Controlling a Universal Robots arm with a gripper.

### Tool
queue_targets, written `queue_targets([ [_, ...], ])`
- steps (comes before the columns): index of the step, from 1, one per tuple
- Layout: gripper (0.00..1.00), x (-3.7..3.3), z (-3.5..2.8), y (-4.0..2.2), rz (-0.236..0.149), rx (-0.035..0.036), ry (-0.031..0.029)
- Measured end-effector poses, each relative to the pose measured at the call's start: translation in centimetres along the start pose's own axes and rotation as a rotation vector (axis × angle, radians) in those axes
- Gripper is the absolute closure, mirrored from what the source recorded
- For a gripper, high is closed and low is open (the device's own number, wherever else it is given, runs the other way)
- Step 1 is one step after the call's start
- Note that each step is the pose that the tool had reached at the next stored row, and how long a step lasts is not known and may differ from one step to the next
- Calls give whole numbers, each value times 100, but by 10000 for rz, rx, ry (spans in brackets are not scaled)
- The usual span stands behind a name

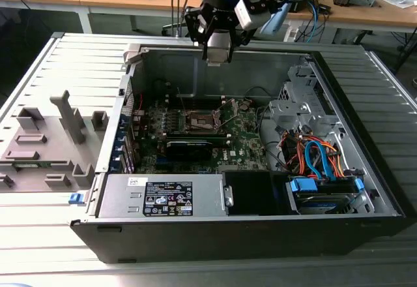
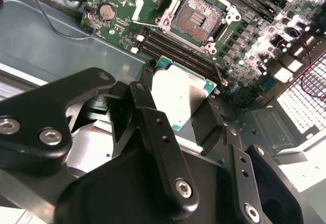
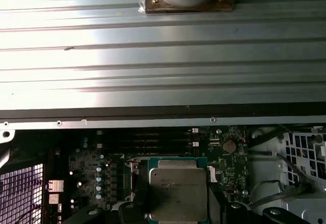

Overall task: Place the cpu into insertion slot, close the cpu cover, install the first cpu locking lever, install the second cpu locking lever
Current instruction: 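Place the cpu into insertion slot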

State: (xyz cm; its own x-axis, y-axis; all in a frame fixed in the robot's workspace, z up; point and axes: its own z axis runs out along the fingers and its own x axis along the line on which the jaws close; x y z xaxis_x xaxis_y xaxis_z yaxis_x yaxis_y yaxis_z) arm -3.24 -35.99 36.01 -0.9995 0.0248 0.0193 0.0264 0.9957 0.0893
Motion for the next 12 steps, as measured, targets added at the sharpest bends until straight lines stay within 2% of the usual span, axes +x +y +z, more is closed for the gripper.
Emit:
queue_targets([
  [12,45,-1,3,-22,0,-1,0],
])
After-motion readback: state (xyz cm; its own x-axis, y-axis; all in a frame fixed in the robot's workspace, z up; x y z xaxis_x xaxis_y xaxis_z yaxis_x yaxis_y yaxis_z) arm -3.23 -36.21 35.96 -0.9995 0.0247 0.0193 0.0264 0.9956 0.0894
